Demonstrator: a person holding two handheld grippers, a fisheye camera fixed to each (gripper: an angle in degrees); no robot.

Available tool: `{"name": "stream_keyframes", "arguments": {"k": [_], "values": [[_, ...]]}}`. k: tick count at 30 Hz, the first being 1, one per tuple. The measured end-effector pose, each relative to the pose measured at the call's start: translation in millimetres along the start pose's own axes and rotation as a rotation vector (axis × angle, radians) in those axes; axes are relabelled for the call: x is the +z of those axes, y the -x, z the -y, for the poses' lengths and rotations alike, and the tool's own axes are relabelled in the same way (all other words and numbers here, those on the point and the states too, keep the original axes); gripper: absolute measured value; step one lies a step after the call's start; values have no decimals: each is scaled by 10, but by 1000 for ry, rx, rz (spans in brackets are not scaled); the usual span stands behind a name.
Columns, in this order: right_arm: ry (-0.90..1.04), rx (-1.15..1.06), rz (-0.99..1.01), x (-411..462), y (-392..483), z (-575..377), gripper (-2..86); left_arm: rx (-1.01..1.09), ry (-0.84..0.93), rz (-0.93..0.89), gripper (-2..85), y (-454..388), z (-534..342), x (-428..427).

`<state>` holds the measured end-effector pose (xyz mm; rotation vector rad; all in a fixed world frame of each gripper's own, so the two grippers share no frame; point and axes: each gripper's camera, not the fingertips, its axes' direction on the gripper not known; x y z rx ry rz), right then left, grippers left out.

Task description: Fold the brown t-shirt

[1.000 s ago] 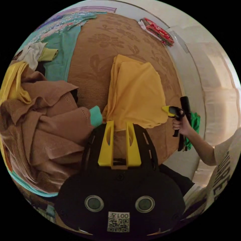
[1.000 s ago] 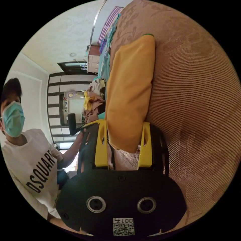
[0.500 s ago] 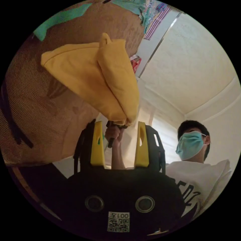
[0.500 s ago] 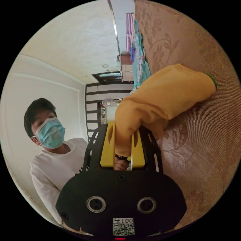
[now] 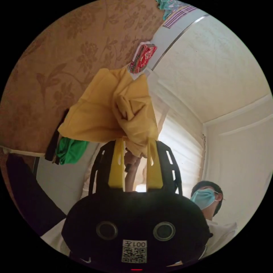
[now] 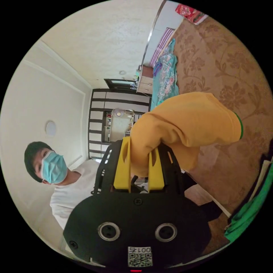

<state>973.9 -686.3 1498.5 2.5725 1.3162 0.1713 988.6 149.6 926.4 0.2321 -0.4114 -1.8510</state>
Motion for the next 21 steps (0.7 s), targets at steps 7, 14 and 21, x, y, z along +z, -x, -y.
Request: {"name": "stream_keyframes", "arguments": {"k": [7, 14, 21], "values": [[137, -124, -266, -775, 574, -508, 85, 201, 109, 152, -10, -165, -725, 1850], [434, 243, -911, -605, -335, -1700, 76, 67, 426, 552, -14, 1042, -1460, 3296], [645, 261, -1486, 476, -1056, -2846, 108, -40, 617, 633, -15, 1368, -2131, 3707]]}}
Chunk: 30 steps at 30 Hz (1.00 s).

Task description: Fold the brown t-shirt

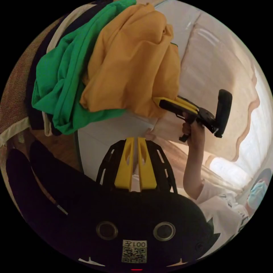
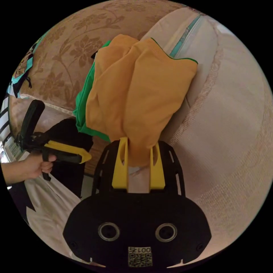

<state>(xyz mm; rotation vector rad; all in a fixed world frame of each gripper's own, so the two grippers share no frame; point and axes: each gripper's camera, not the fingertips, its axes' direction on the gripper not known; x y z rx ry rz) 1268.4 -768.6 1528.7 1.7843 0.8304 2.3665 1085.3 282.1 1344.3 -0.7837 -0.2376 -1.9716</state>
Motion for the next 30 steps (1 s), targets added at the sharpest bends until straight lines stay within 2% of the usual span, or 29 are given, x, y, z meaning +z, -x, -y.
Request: {"name": "stream_keyframes", "arguments": {"k": [3, 7, 10, 14, 19, 21, 23, 25, 27, 30], "values": [[-25, 40, -20, 113, 309, -158, 123, 35, 42, 80, -15, -210, -218, 65], [-29, 141, 7, 201, 626, -412, 126, 59, -34, 184, -11, -458, -394, -26], [-133, 213, -19, 170, 996, -797, 96, 110, -90, 313, -2, -649, -449, -101], [-381, 242, -122, 247, 1779, -1370, 22, 189, -162, 328, 27, -868, -493, -126], [-598, 416, -139, 684, 2550, -1725, 7, 269, -198, 359, 55, -1050, -534, -86], [-638, 365, -83, 845, 2881, -1663, 5, 319, -164, 407, 57, -1110, -571, -6], [-662, 299, -102, 912, 3140, -1527, 4, 361, -85, 528, 44, -1132, -648, 152], [-640, 260, -132, 1027, 3349, -1339, 4, 359, -79, 566, 29, -1108, -754, 206], [-536, 322, -156, 1273, 3475, -1123, 3, 310, -103, 554, 9, -1056, -894, 169], [-510, 384, -77, 1321, 3586, -1107, 3, 266, -151, 559, -6, -1014, -1262, 9]]}}
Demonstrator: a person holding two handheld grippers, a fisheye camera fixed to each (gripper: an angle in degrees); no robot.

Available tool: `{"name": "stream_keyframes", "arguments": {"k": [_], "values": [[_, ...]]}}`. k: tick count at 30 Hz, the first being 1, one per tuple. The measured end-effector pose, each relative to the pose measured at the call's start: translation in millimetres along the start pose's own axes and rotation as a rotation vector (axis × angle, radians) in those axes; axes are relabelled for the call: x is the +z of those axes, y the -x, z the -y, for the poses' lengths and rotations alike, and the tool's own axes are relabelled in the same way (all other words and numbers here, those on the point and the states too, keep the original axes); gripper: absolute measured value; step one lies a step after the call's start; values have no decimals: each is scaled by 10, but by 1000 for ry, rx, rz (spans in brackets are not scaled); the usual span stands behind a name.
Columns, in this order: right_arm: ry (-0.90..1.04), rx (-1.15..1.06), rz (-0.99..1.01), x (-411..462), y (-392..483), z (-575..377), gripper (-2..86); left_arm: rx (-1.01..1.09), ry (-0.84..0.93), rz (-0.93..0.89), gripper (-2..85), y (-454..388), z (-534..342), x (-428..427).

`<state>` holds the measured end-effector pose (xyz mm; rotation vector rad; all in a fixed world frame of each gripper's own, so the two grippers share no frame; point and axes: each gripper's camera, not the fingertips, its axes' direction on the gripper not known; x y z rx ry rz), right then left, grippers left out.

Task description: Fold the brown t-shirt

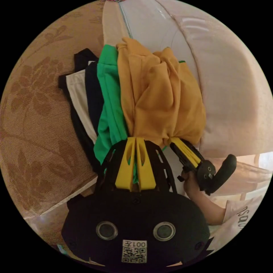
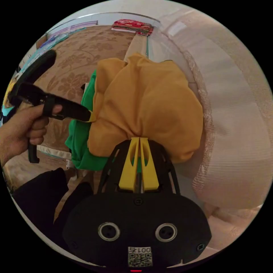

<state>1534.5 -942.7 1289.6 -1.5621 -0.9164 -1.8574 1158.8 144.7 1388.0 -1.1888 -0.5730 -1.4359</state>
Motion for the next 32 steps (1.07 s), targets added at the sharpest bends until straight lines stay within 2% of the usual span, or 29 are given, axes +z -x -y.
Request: {"name": "stream_keyframes", "arguments": {"k": [6, 9, 12, 14, 19, 23, 27, 29, 32], "values": [[-99, -130, -8, -626, 810, -448, 3, 72, 21, 4, -9, 69, -983, -666], [-87, -217, 12, -909, 1273, -663, 3, 152, 42, 85, -9, 58, -1558, -1109], [-102, -284, -51, -1228, 1722, -744, 4, 281, 37, 302, -9, -32, -2189, -1639], [-126, -328, -72, -1432, 1994, -702, 4, 394, -20, 520, -10, -103, -2755, -2115], [-270, -373, -56, -2104, 2770, -351, 4, 477, -184, 818, -10, -13, -3953, -3133], [-472, -326, -88, -2783, 3551, 43, 2, 375, -334, 1022, -10, 183, -4998, -4046], [-529, -491, 119, -3368, 4375, 501, 3, 212, -476, 990, -10, 492, -5895, -4732], [-574, -544, 135, -3607, 4706, 672, 4, 66, -565, 1073, -10, 752, -6465, -5040], [-584, -651, 216, -3897, 5223, 973, 6, -120, -569, 1154, -10, 1139, -7032, -5299]]}}
